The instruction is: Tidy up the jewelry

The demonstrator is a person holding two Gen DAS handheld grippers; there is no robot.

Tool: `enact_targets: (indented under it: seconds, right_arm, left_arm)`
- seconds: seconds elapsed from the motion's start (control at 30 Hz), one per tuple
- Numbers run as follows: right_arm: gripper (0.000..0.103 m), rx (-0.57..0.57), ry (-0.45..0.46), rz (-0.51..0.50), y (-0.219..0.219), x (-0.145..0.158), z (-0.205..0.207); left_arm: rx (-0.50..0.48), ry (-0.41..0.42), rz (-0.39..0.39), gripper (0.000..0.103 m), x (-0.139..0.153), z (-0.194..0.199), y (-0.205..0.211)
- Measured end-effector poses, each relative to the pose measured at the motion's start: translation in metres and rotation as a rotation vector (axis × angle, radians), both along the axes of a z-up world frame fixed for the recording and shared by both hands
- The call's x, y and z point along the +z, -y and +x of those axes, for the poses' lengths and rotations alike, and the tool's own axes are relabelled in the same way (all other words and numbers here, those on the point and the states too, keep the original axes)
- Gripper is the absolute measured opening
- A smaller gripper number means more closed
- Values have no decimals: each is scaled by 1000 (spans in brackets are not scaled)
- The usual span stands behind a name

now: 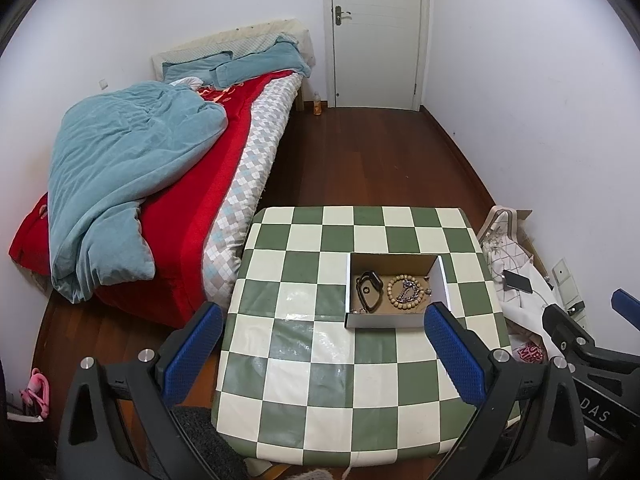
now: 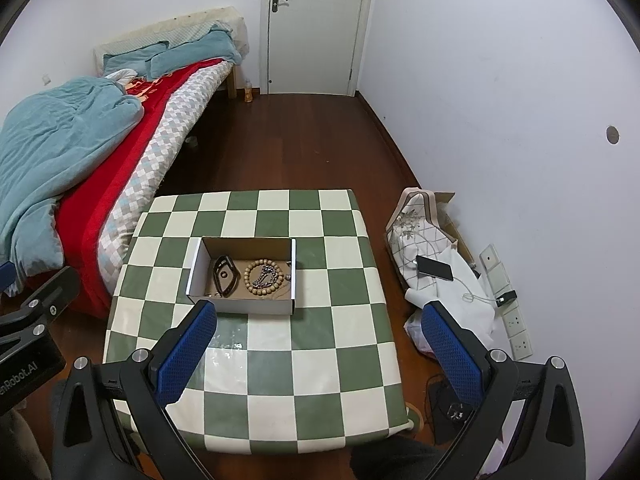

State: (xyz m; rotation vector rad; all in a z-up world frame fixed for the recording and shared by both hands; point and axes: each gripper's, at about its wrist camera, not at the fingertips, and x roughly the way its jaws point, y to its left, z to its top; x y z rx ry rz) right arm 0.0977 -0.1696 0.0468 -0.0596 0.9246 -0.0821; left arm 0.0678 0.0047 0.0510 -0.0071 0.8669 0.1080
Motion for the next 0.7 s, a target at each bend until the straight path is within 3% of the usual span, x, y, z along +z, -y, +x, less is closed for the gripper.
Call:
enact_targets:
  seconds: [0.7]
  right_arm:
    - [103,4,3,3,-2,2,-2]
  left_arm:
    - [-1,-3,0,103,-2,-3,-2]
